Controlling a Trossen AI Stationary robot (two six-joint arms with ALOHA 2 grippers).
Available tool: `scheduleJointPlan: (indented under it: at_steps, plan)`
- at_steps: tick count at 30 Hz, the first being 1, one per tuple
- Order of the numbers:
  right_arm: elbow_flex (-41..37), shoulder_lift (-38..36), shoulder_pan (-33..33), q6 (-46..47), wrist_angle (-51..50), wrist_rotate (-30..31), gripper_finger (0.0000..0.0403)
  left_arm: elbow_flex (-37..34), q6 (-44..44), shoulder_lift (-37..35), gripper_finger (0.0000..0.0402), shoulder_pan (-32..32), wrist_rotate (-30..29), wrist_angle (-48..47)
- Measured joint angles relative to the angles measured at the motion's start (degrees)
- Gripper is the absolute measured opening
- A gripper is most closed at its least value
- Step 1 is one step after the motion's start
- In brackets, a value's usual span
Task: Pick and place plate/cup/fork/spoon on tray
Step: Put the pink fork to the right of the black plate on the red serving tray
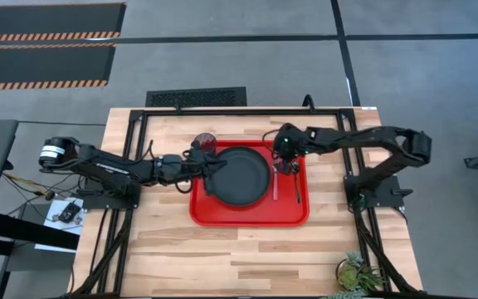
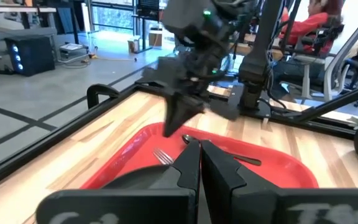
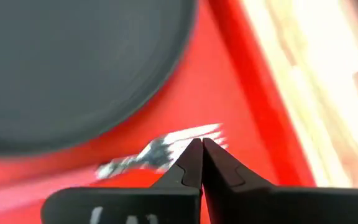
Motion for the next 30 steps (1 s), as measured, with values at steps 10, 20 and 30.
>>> scheduleJointPlan:
  at_steps: [10, 20, 30]
  plan:
    - [-10.3, -6.5, 11.7, 5.0, 9.8, -4.3, 0.0011, 0.0, 0.8, -2.6, 0.0000, -1.1, 0.1, -1.6]
    - [-10.9, 2.9, 15.0, 5.5, 16.5, -2.3, 0.0012, 0.0, 0.6, -2.6, 0.0000, -1.1, 0.1, -2.7]
    - [-10.9, 3.8, 14.2, 6.5, 16.6, -1.4, 0.0013, 0.0, 0.1, -2.6, 0.0000, -1.1, 0.1, -3.0]
